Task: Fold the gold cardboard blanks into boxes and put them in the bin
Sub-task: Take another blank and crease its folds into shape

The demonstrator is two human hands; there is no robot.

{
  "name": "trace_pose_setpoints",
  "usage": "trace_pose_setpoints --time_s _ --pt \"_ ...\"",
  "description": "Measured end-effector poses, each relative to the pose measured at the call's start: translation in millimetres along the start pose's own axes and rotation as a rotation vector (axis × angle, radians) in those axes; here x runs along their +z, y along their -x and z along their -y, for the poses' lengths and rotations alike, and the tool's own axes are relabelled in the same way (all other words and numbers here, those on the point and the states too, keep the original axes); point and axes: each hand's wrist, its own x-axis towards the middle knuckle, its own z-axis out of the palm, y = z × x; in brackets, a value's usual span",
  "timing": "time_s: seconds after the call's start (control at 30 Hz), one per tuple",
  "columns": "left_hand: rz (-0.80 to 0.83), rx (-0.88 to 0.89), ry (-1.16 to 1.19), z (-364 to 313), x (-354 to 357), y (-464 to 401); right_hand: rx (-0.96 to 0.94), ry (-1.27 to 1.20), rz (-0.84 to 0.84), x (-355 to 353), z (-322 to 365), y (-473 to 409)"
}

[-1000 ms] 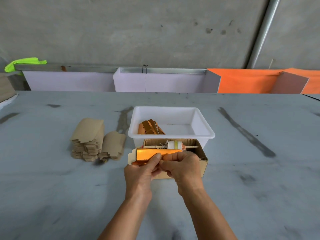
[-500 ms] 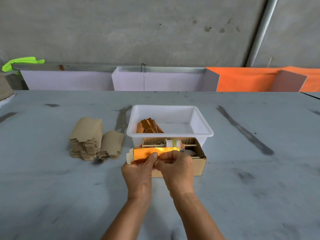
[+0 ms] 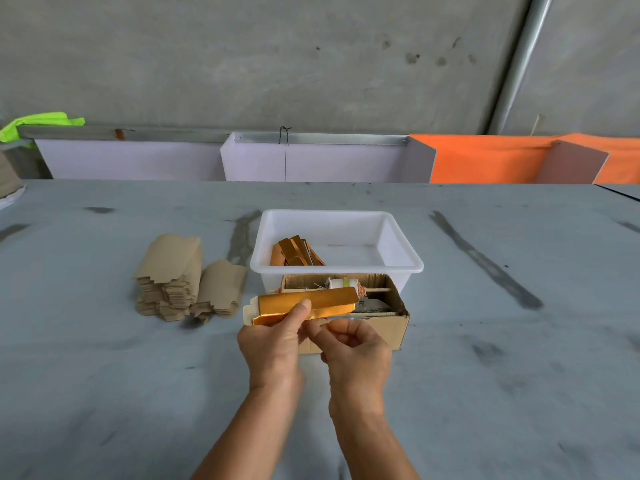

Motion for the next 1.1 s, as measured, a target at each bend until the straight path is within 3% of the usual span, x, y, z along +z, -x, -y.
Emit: trace_pose_setpoints --time_s 0.23,0.67,1.1 --pt "0.022 -0.231 0.032 -11 0 -1 -0.084 -0.25 0.141 -7 0 0" --pt "0.09 -0.491 -0.097 -4 -7 -7 -0.283 -0.145 0.239 -17 -3 -9" --pt "0.091 -0.407 -0.13 1 -10 -5 -0.151 -0.082 0.226 -22 -5 -9"
